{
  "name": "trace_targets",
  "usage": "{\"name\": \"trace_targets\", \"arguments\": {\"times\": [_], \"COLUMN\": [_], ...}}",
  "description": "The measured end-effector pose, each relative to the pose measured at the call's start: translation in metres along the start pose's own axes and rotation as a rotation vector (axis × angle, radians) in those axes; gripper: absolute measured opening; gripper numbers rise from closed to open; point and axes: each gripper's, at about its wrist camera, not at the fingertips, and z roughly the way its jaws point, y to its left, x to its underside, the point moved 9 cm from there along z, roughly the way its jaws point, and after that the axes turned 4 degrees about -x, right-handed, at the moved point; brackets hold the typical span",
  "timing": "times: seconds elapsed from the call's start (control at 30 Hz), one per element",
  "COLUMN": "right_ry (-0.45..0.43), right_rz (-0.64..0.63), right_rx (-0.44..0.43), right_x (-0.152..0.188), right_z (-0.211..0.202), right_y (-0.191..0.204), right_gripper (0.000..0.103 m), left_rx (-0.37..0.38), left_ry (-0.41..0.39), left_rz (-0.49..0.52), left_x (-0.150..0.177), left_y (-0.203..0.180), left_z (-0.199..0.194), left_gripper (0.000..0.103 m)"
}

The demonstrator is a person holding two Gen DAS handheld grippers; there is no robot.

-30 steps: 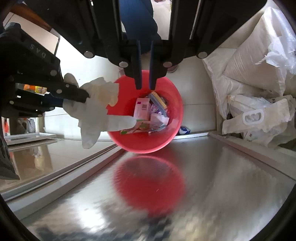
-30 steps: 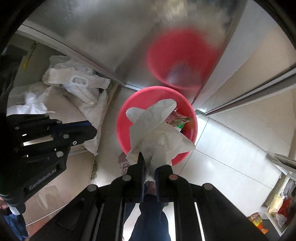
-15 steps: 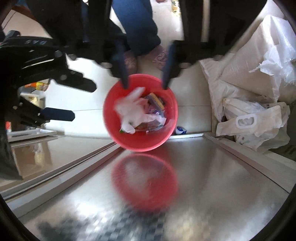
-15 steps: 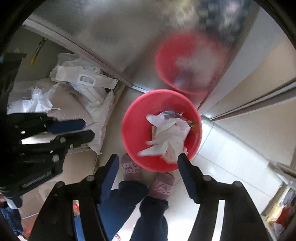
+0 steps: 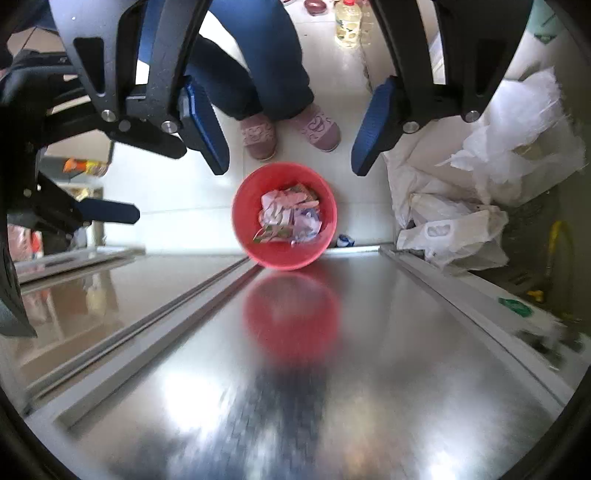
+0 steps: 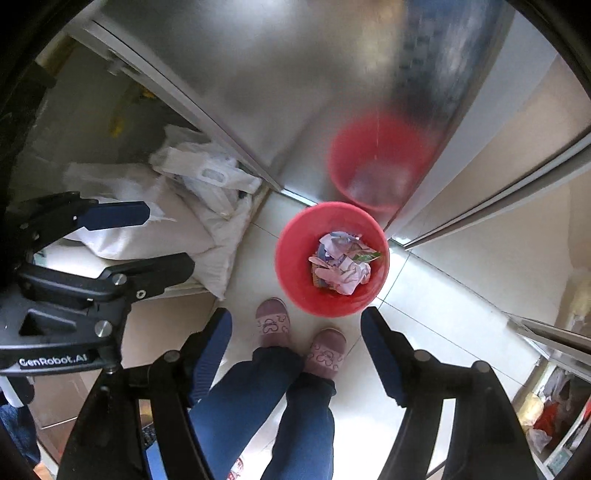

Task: Collect trash
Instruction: 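Raise both tools back up to the counter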

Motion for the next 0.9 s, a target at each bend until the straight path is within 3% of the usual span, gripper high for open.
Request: {"name": "trace_targets", "arguments": {"times": [0.2, 0.57, 0.9], "right_ry": [-0.051, -0.163, -0.303], "right_rz": [-0.006, -0.065, -0.102], "right_rx": [0.029, 0.066, 0.076], "right_x": [-0.006, -0.019, -0.055], "right_z": [-0.065, -0.16, -0.21], "right_y": [0.02, 0.046, 0.064], "right_gripper": [0.07, 0.075, 0.078], "left_rx": [0.003, -0.082, -0.148], "left_ry": [-0.05, -0.139, -0.232], "left_rz": [-0.044, -0.019, -0.037], "left_x": [-0.004, -0.006, -0.029], "left_y": [-0.005, -0.009, 0.01], "left_z": [-0.068, -0.183, -0.243], "left_gripper": [0.067, 0.067, 0.067]}}
